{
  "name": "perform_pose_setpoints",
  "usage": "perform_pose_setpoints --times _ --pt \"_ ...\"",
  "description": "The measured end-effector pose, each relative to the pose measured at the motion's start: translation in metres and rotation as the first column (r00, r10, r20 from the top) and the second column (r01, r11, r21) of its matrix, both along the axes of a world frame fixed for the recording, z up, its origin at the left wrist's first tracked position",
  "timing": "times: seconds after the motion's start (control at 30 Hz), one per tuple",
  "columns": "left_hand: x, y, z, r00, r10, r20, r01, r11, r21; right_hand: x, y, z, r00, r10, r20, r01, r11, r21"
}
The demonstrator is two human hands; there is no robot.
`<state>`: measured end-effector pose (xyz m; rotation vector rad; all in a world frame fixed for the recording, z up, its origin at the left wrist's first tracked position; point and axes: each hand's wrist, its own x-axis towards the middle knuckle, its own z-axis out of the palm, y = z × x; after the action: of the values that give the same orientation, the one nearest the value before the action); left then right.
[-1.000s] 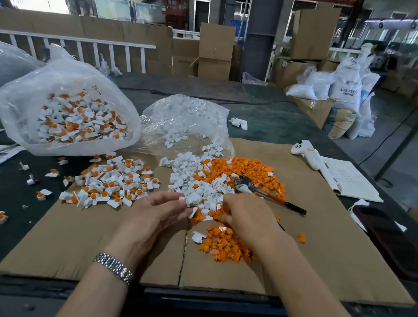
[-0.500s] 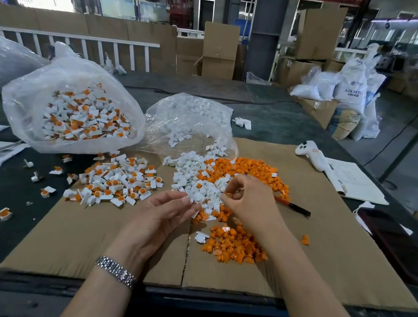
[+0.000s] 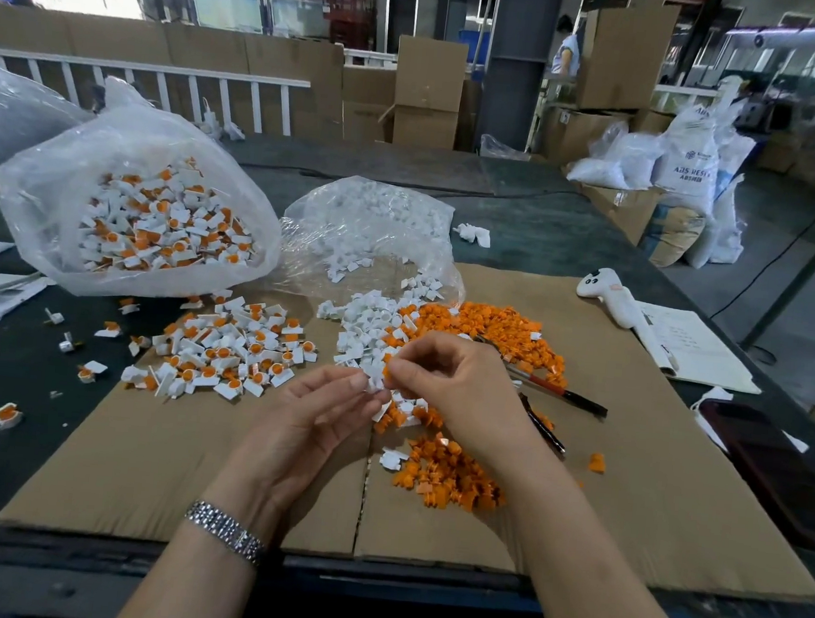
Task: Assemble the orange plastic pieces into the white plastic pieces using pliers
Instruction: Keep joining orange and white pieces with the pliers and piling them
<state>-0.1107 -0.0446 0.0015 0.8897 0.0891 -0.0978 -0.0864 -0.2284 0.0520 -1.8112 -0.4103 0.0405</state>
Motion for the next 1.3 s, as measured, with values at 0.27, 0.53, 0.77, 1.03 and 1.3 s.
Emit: perform_pose_setpoints --times 0.27,0.53,0.77,1.03,1.3 --pt "-0.003 -0.001 0.003 0.999 0.042 -0.009 -0.043 0.995 -0.089 -0.005 0.007 -0.007 0.996 -0.037 0.085 0.044 0.995 -0.086" --pt "-0.018 -0.005 0.023 0.987 0.087 0.132 -0.147 0.809 0.569 -0.008 0.016 -0.007 0.989 -0.106 0.104 0.128 0.962 -0.241" --pt "-0.019 -0.002 0.027 0.977 0.111 0.184 -0.177 0.901 0.397 -0.008 -0.004 0.002 0.999 0.046 0.027 -0.041 0.986 -0.160" --pt "-0.018 -0.005 0.022 0.993 0.043 0.106 -0.066 0.971 0.232 -0.012 -0.001 -0.002 0.975 0.027 0.222 0.018 0.980 -0.200" --pt "-0.018 -0.009 0.023 0.992 0.114 0.057 -0.123 0.975 0.184 -0.013 0.005 -0.004 0.937 0.039 0.347 0.072 0.951 -0.301"
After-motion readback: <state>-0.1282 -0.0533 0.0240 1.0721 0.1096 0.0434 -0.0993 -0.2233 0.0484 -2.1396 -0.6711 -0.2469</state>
